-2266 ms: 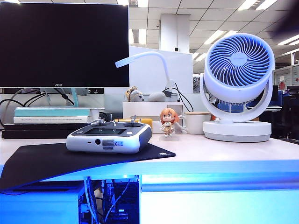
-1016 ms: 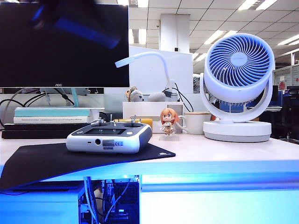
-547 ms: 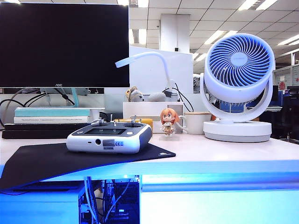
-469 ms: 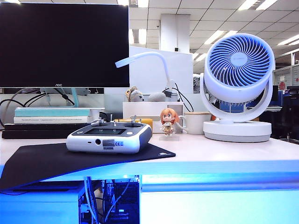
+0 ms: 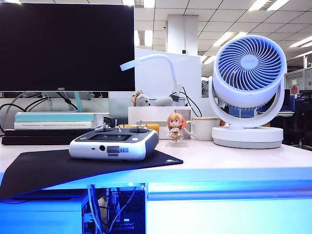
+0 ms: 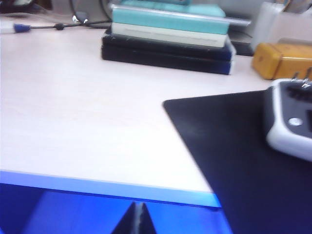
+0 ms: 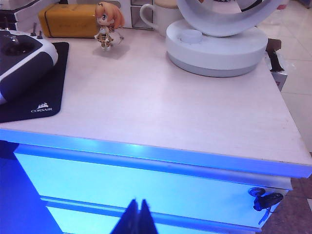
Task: Open the drawer, place the cleaning sponge inside, then close the drawer.
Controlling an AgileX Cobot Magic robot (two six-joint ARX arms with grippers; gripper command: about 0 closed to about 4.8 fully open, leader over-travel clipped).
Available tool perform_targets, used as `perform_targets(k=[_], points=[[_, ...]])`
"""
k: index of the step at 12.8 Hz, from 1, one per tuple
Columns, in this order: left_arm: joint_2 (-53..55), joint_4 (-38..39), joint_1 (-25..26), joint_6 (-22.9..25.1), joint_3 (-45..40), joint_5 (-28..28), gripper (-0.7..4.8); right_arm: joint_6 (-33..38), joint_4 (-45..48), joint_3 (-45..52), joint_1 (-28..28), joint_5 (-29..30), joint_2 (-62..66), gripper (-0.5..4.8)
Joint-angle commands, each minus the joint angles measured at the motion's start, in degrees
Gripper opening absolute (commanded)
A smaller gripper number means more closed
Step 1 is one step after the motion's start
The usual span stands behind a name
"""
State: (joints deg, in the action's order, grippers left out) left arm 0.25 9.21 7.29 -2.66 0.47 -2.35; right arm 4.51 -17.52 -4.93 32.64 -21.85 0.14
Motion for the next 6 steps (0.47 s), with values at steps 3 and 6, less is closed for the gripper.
perform_targets(k=[3,6], points=[[-0.1,1.9,-6.8,4.2,-0.2,3.7,-0.06,0.1,0.6,-0.2,0.0,-0.1,-0.1,-0.06],[-0.1,1.5,-6.5,0.7,-0.2,3.7,0.58,0.1,0.6,-0.2,0.1,-0.1,-0.1,-0.06]])
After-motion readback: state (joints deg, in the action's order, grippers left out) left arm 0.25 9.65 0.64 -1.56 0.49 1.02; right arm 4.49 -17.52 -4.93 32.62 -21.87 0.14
